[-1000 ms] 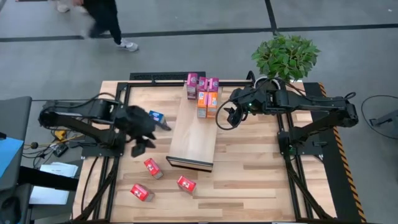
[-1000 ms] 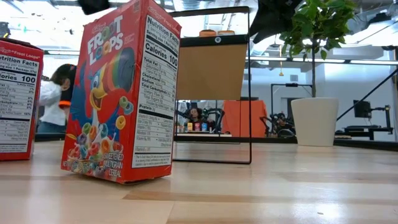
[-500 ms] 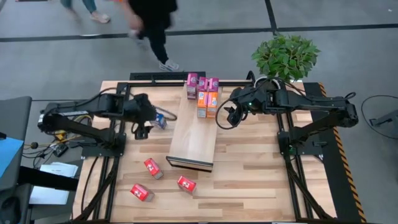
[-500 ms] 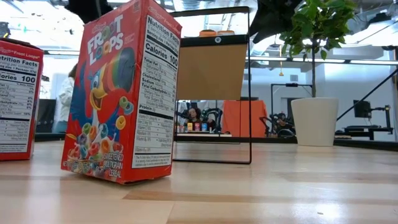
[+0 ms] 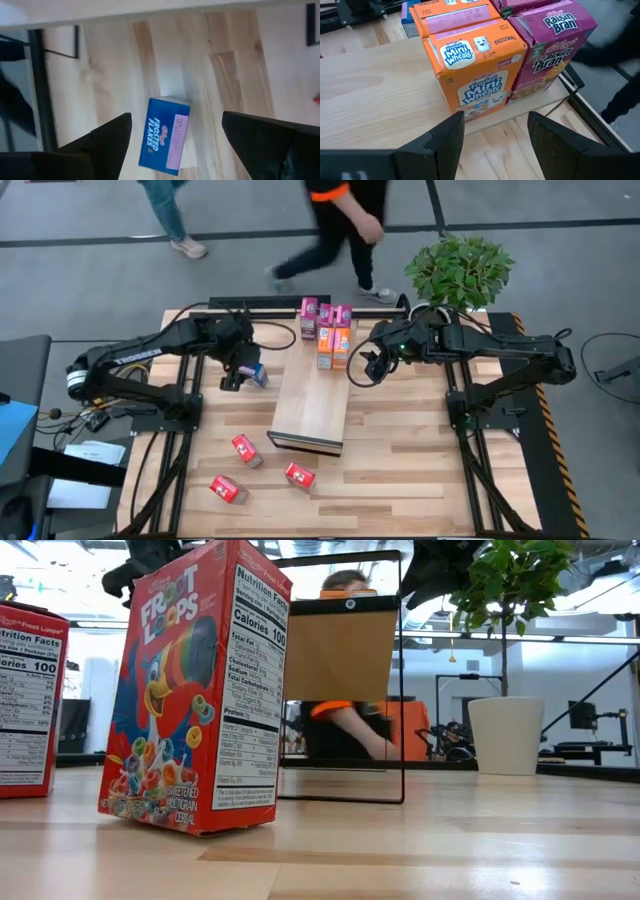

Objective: Stack cereal on shelf
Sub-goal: Put the blue cereal box on the shelf

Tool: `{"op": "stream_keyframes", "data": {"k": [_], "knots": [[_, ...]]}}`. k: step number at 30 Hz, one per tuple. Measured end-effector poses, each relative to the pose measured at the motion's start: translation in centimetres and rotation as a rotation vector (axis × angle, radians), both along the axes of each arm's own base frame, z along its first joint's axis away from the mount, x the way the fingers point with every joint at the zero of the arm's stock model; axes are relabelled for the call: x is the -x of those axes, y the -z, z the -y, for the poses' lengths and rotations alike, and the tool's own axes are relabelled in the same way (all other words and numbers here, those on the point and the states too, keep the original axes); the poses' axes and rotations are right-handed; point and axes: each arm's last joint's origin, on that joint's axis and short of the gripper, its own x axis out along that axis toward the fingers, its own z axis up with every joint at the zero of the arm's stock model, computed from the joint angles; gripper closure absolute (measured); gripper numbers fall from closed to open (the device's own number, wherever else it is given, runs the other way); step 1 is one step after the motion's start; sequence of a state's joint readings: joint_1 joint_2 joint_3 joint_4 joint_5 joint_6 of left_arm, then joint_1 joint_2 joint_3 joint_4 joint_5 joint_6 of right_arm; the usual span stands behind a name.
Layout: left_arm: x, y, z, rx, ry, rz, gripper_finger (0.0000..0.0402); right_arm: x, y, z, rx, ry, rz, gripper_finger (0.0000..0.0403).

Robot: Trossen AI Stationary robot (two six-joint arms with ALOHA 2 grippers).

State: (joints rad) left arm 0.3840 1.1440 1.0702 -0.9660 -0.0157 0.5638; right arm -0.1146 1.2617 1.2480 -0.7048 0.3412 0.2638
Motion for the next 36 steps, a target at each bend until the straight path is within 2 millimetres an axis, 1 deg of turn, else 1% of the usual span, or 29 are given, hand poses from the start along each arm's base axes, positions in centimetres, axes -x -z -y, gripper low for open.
{"op": "stream_keyframes", "data": {"k": [9, 15, 19, 24, 27, 36], "knots": [[-1.4, 2.5, -2.5, 0.037, 0.035, -0.123, 0.01, 0.0, 0.0, 0.0, 0.0, 0.0, -0.001, 0.0158], [-1.6, 3.5, -3.7, 0.073, 0.039, -0.154, 0.01, 0.0, 0.0, 0.0, 0.0, 0.0, -0.003, 0.0158], [-1.5, 4.3, -4.1, 0.094, 0.024, -0.165, 0.01, 0.0, 0.0, 0.0, 0.0, -0.001, -0.007, 0.0158], [-1.2, 5.0, -4.1, 0.105, 0.021, -0.188, 0.0104, 0.1, 0.1, 0.0, 0.004, -0.004, -0.013, 0.0158], [-1.3, 5.0, -4.2, 0.08, 0.011, -0.189, 0.0119, 0.1, 0.1, 0.2, 0.005, 0.001, -0.014, 0.0158], [-1.2, 5.0, -4.2, 0.071, 0.006, -0.197, 0.0189, 0.2, 0.1, 1.0, 0.005, 0.032, -0.015, 0.0158]]}}
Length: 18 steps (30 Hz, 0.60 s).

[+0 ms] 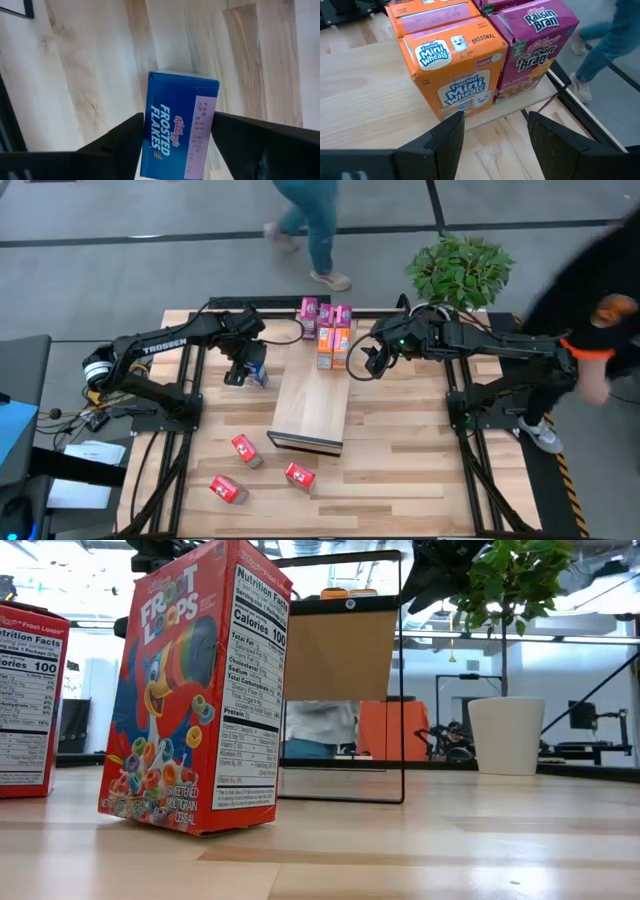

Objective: Stack cereal on shelf
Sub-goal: Put the blue cereal box on the shelf

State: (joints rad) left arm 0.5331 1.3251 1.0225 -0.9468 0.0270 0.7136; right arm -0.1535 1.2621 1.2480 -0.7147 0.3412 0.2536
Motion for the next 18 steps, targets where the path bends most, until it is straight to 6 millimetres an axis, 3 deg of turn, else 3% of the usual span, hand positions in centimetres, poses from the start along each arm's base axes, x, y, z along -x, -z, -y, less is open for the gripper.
{"op": "stream_keyframes", "data": {"k": [10, 18], "knots": [[0.0, -0.4, 0.0, 0.007, -0.07, 0.002, 0.0218, 0.0, 0.0, 0.0, 0.0, 0.0, 0.0, 0.0158], [-0.2, -4.8, 0.0, -0.012, -0.164, 0.029, 0.0219, 0.0, 0.0, 0.0, 0.0, 0.0, 0.0, 0.0158]]}}
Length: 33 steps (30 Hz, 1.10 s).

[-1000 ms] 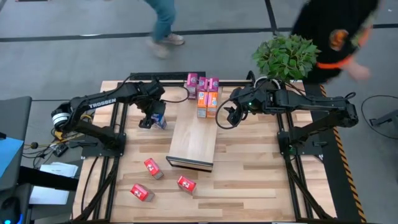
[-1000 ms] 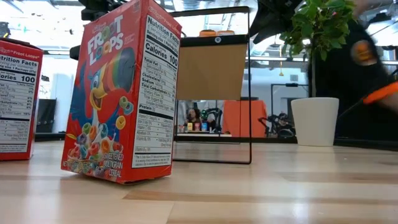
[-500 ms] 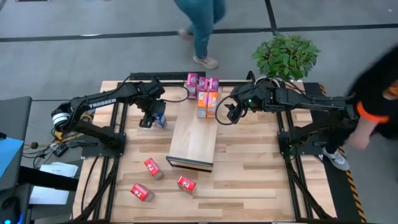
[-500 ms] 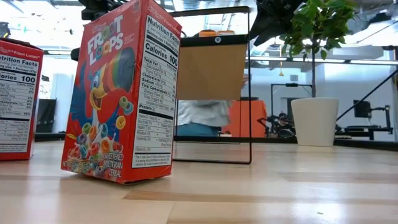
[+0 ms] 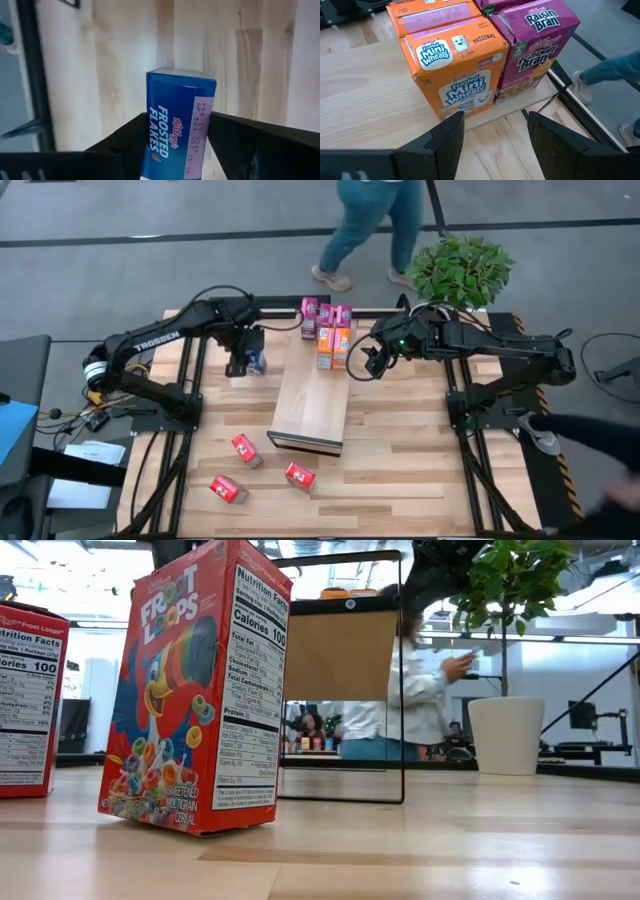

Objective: Stack cereal on shelf
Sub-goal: Put the blue cereal box on the shelf

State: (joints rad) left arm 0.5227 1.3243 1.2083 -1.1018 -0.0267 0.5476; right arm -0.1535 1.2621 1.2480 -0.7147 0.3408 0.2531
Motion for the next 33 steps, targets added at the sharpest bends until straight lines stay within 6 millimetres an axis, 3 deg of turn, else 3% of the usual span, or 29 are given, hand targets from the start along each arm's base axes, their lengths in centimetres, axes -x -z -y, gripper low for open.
{"op": "stream_keyframes", "data": {"k": [12, 18, 21, 27, 33], "knots": [[0.3, -10.2, 1.5, -0.051, -0.317, 0.269, 0.0219, 0.0, 0.0, 0.0, 0.0, -0.001, -0.001, 0.0158], [0.2, -12.8, 3.0, 0.009, -0.108, 0.375, 0.0219, 0.0, 0.0, 0.0, 0.0, -0.001, -0.001, 0.0158], [-0.5, -13.1, 3.5, -0.006, -0.028, 0.418, 0.0219, 0.0, 0.0, 0.0, 0.0, -0.001, 0.0, 0.0158], [-1.4, -13.1, 5.0, -0.153, 0.377, 0.381, 0.0219, 0.0, 0.0, 0.0, 0.0, -0.001, -0.001, 0.0158], [-2.9, -13.2, 5.8, -0.285, 0.633, 0.395, 0.0219, 0.0, 0.0, 0.0, -0.001, -0.001, 0.0, 0.0158]]}}
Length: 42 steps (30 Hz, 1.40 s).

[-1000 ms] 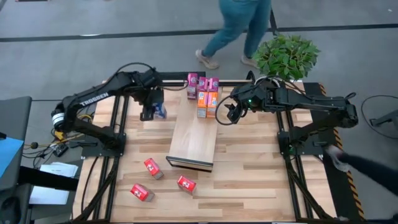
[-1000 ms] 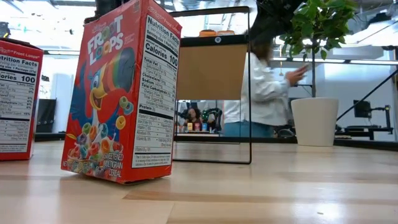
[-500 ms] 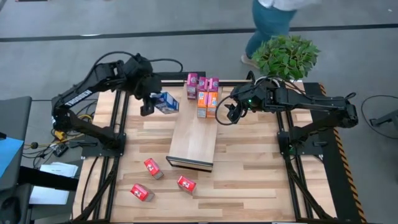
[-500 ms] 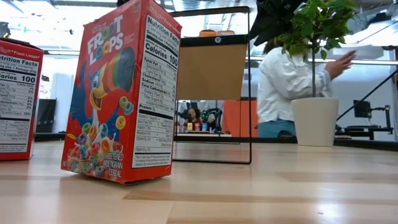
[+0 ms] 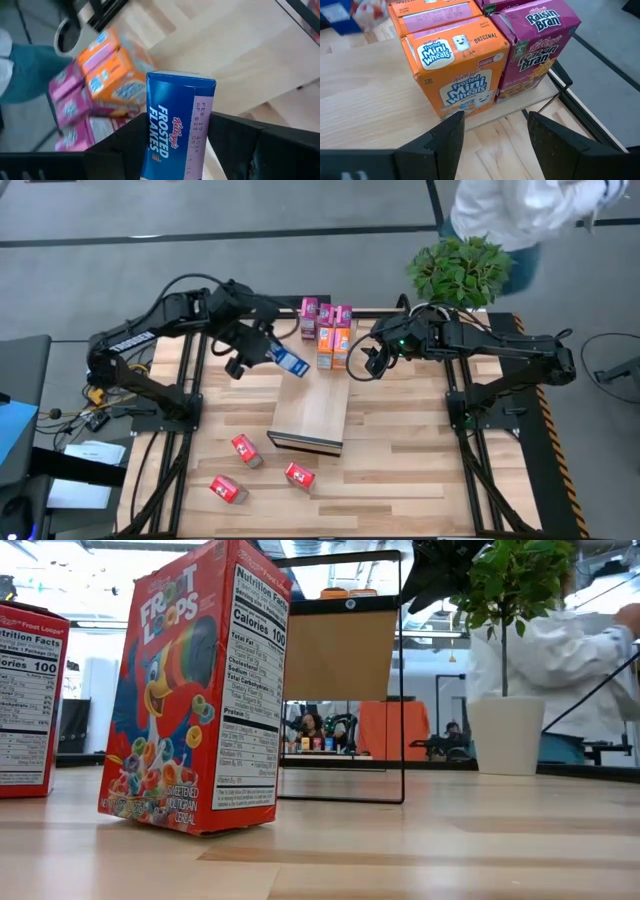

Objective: Stack cereal on shelf
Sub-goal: Put the blue cereal box on the shelf

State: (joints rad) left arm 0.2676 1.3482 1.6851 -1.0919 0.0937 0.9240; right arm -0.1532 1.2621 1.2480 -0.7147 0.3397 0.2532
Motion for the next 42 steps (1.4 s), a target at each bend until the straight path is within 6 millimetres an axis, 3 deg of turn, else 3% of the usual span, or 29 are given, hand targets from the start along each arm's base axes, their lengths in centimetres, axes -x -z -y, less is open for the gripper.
{"op": "stream_keyframes", "data": {"k": [11, 19, 29, 32, 38, 42], "knots": [[-3.7, 2.7, -0.5, -0.193, 0.132, -0.145, 0.0219, 0.0, 0.0, -0.1, -0.006, 0.001, 0.004, 0.0158], [-4.0, 3.0, -0.6, -0.263, 0.208, -0.169, 0.0205, 0.0, 0.0, -0.1, -0.007, 0.002, 0.004, 0.0158], [-4.3, 2.8, -0.7, -0.29, 0.203, -0.14, 0.0138, 0.0, 0.0, -0.1, -0.008, 0.003, 0.005, 0.0158], [-4.5, 2.5, -0.9, -0.311, 0.133, -0.118, 0.013, 0.0, 0.0, -0.1, -0.008, 0.003, 0.005, 0.0158], [-2.9, 0.9, -0.3, -0.359, -0.022, -0.064, 0.0147, 0.0, 0.0, -0.1, -0.007, 0.003, 0.004, 0.0158], [-1.3, 0.4, 0.5, -0.207, -0.124, -0.054, 0.0198, 0.0, 0.0, -0.1, -0.006, 0.002, 0.004, 0.0158]]}}
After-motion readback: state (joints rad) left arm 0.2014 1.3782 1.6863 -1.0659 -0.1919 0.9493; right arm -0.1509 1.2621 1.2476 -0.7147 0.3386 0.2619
